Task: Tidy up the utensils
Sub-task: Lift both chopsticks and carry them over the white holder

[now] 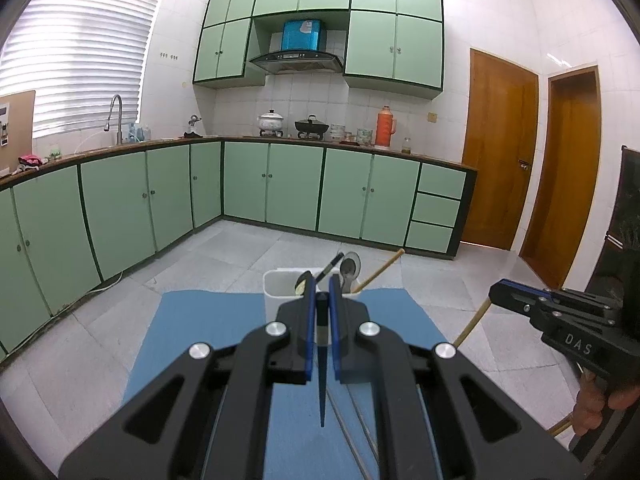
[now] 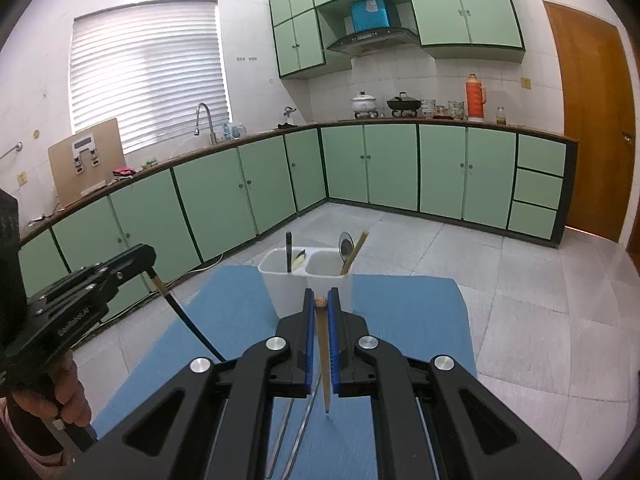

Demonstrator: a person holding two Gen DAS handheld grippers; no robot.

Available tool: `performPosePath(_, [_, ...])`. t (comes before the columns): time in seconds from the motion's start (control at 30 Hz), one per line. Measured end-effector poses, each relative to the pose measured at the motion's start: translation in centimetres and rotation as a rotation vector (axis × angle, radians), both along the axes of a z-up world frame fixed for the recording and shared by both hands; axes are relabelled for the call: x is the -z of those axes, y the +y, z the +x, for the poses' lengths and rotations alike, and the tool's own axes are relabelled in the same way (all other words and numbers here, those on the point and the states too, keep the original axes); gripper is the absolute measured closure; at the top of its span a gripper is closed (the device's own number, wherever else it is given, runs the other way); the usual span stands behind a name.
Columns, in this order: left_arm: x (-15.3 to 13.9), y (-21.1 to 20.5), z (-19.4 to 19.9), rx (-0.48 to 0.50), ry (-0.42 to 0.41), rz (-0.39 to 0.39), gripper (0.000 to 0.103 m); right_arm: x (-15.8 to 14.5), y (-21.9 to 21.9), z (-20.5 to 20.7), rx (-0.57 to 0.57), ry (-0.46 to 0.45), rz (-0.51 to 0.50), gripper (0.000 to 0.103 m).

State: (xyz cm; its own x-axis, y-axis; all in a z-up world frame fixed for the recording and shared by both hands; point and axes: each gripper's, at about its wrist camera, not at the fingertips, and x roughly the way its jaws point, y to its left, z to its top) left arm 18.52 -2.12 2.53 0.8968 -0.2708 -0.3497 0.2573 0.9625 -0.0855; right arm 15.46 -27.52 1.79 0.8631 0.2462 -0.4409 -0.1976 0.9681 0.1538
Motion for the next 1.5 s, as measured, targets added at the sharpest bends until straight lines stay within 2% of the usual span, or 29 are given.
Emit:
performPosePath(0.2, [-1.7, 0.7, 1.1, -0.015, -0.04, -0.006, 0.097, -1.9, 0.1, 0.7, -0.018, -0.036, -0.009, 0.097])
performPosePath(0.5, [-5.7, 1.6, 3.5, -0.043, -0.133, -0.029, 0.097, -6.9, 0.6, 2.9, -0.044, -0.14, -0.013, 0.097])
performPosePath(0.73, [-9.1, 1.0, 6.5, -0.056, -0.214, -0.04, 0.097, -10.5, 1.1, 6.2, -0.053, -0.213, -0.007, 0.097])
performPosePath(0.93, [-9.8, -0.1, 10.1, -0.074, -0.241, -0.03, 0.097, -12.2, 1.4, 10.5, -0.042, -0.241, -0.001, 0.097])
performPosePath(1.17, [-8.0, -1.0, 15.6, -0.088, -0.219, -0.017, 0.097, -10.9, 2.2, 16.5, -0.012, -0.224, -0.006, 0.097])
performPosePath(1.5, [-2.9, -1.1, 20.1, -0.099, -0.123, -0.014, 0.097, -3.8, 2.2, 20.7, -0.006, -0.114, 0.026, 0.097])
